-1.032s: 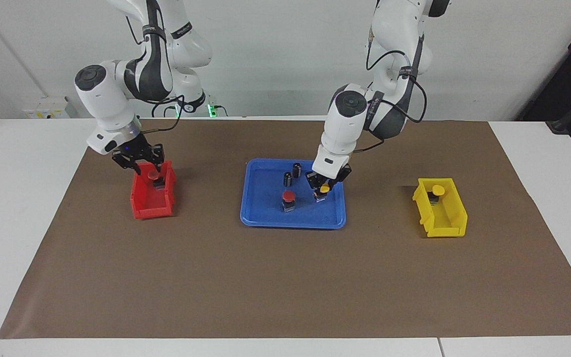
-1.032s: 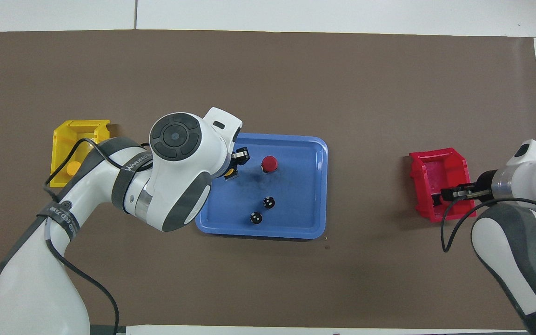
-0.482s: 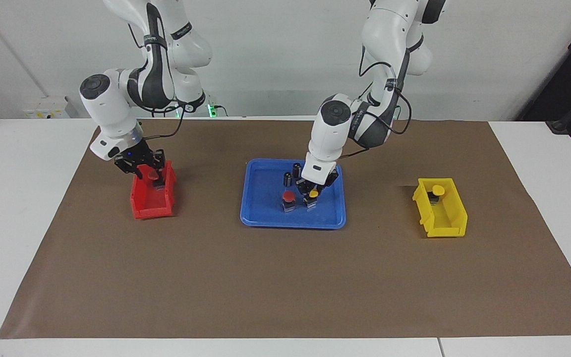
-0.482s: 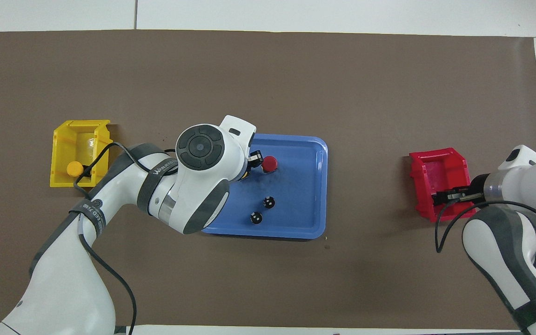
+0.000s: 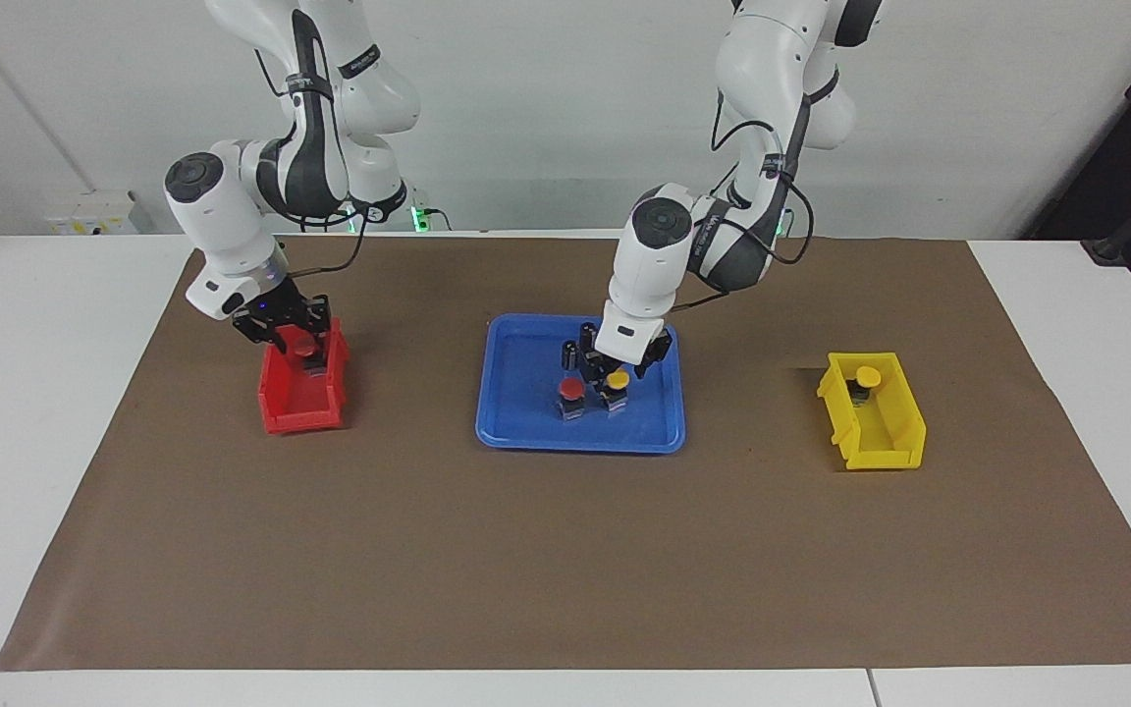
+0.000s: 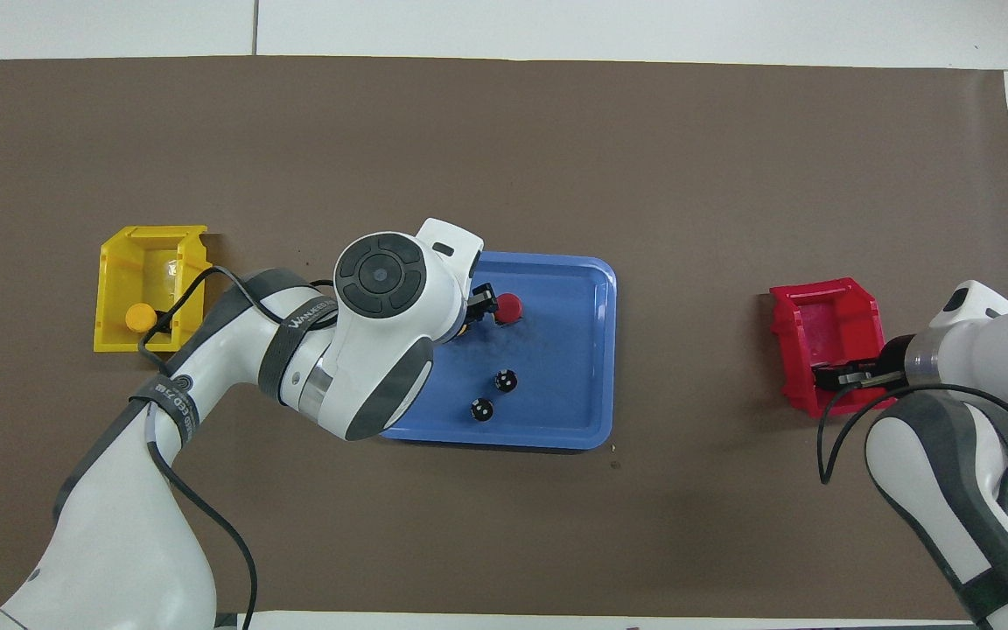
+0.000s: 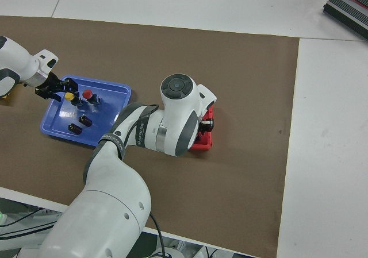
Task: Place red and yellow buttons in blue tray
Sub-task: 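Place the yellow button in the tray while the right gripper grasps red button, then carry the second red button toward the tray while the left gripper grasps yellow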
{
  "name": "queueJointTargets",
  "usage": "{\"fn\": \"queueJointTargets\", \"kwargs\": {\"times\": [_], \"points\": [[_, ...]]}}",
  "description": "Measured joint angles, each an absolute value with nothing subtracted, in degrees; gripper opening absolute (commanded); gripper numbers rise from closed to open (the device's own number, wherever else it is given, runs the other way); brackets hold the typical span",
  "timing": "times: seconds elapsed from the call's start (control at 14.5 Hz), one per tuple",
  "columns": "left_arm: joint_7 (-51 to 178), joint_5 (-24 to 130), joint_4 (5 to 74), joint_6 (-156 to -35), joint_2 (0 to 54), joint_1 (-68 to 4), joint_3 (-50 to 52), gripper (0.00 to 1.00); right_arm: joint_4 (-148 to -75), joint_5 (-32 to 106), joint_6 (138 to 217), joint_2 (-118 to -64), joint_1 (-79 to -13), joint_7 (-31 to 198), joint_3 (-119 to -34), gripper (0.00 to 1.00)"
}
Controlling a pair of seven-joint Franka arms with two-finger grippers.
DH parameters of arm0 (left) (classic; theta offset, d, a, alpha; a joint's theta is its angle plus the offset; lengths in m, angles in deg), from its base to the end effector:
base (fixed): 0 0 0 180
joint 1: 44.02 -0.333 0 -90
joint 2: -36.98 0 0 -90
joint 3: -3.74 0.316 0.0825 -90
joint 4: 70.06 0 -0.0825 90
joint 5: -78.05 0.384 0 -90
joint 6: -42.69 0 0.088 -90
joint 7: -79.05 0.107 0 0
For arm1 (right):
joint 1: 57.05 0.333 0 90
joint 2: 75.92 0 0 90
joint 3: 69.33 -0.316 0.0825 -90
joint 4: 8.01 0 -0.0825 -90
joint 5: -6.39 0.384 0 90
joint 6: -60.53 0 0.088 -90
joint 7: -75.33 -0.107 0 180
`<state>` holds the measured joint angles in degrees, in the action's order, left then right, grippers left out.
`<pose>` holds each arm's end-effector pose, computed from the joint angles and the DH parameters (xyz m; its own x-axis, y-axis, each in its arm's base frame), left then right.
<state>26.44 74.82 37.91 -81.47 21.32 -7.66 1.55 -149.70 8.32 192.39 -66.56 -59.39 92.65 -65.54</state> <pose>0.4836 -0.3866 0.3650 0.9610 0.2737 -0.0404 0.2753 -0.9605 0.0414 0.4541 -0.0479 0.3528 0.9850 0.1727 0.0019 0.1727 -0.9843 -0.0367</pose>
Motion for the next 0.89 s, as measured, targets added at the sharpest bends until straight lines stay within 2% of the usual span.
{"fn": "queueJointTargets", "kwargs": {"times": [0.14,0.34,0.41,0.55,0.62,0.83,0.89], "points": [[26.5,74.8,36.2,-75.3,23.9,-8.9,2.4,1.00,-149.8,8.3,192.4,-66.5,-59.5,92.8,-65.5,0.60],[33.7,76.2,35.6,-66.2,28.7,-14.8,3.1,1.00,-150.0,8.3,192.5,-66.5,-59.5,92.8,-65.6,0.52],[35.7,78.2,35.4,-63.2,29.7,-17.3,3.4,1.00,-150.2,8.3,192.6,-66.5,-59.5,92.8,-65.6,0.47],[40.3,80.6,35.3,-59.2,30.5,-23.0,4.0,1.00,-151.0,8.3,193.7,-66.3,-59.5,92.9,-65.6,0.31],[43.6,80.7,35.4,-58.6,30.4,-26.0,4.1,1.00,-151.3,8.3,194.0,-66.2,-59.5,92.9,-65.6,0.27],[53.2,81.7,36.7,-60.0,30.4,-32.0,4.4,0.98,-151.2,8.3,194.1,-65.9,-59.5,93.4,-65.6,0.27],[56.6,82.0,37.1,-60.8,30.4,-33.4,4.4,0.93,-150.5,8.3,193.5,-65.9,-59.5,93.5,-65.6,0.27]]}}
